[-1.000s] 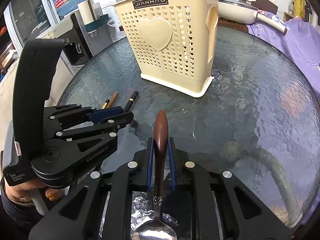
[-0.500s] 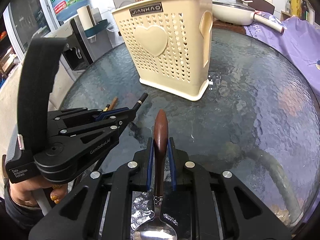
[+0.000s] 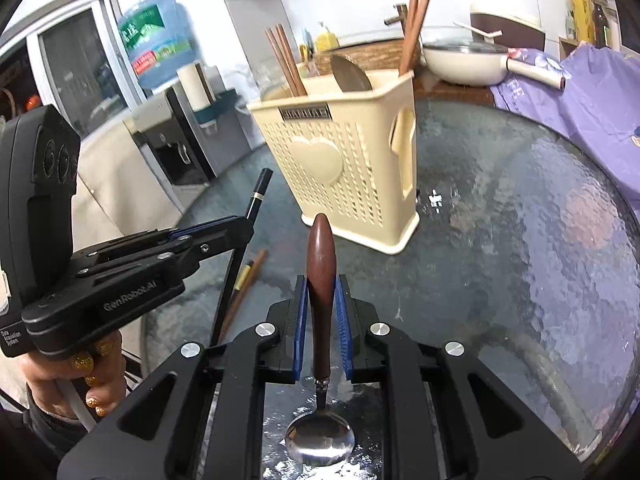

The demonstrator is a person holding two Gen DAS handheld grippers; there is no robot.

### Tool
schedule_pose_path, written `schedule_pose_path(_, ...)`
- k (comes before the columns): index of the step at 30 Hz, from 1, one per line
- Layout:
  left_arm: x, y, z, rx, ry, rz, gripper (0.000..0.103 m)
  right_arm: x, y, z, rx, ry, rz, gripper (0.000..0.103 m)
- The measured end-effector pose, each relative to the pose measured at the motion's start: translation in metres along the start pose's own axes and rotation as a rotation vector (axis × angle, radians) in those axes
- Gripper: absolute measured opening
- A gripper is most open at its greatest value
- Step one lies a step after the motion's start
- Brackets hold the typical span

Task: Organize utensils
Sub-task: 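Carry the black chopstick over the holder with the left tool while the right tool carries the spoon there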

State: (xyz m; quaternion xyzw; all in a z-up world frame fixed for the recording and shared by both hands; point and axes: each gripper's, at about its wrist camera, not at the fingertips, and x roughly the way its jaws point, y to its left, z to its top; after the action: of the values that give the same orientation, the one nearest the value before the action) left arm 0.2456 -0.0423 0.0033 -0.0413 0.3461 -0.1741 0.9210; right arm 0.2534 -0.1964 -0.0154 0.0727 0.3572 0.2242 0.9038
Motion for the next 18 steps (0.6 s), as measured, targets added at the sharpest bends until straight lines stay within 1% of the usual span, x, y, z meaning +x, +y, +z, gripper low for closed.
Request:
schedule_pose_path(6,-0.019,-0.002,0.006,0.0,-0.048,-0.016,0.007,-0.016,0.003,0.006,-0.015,-0.048,0.026,0.015)
schedule_pose_path(12,-0.035,-0.006,0.009,0.004,-0.088,-0.032,0.007,-0.026,0.006,0.011,-0.026,-0.087,0.028,0.015)
schedule_pose_path(18,-0.044,-0.006,0.013,0.009,-0.118,-0.037,0.007,-0.028,0.008,0.017,-0.035,-0.103,0.016,0.015)
